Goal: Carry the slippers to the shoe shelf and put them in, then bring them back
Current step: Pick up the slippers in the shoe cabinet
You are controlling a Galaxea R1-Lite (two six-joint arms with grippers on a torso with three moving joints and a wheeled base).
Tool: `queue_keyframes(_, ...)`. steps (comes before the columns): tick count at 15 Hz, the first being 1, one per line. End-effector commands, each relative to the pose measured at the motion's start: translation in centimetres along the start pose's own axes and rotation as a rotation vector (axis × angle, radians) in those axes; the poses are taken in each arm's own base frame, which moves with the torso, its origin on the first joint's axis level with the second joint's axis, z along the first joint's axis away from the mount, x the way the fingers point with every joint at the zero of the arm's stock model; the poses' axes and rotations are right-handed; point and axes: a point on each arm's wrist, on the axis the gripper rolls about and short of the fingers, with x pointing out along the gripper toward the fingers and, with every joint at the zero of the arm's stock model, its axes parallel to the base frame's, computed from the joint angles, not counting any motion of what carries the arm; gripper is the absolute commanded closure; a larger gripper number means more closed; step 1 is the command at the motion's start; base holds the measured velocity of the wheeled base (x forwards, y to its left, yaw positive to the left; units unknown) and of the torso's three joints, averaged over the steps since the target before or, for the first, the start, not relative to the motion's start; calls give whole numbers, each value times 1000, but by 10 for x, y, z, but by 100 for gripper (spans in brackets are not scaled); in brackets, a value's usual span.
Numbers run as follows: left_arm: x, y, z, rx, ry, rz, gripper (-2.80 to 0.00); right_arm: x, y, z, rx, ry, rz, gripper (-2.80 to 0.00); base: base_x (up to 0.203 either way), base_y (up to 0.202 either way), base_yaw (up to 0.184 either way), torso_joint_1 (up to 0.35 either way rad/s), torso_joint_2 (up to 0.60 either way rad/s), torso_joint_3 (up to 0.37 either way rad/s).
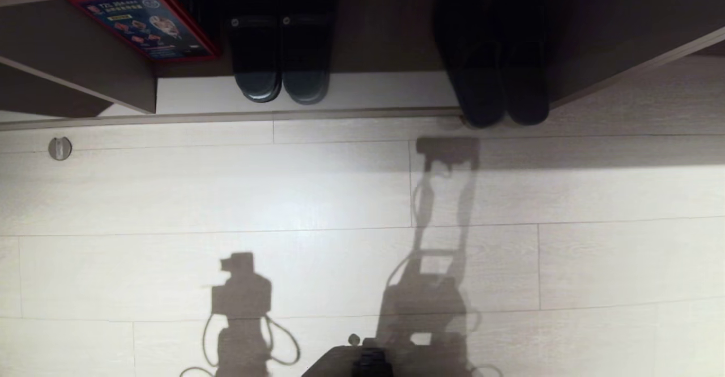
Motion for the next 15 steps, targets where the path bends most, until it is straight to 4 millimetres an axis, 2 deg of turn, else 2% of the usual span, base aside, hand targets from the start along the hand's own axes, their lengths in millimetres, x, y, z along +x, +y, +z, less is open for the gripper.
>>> queue_keyframes(1, 0, 0, 0, -1, 1, 0, 0, 0, 0, 0, 0, 0, 0, 0, 0, 0, 0, 2, -1, -193)
queue_keyframes(15, 0, 0, 0, -2, 0, 0, 0, 0, 0, 0, 0, 2, 3, 0, 0, 0, 0, 2, 3, -195)
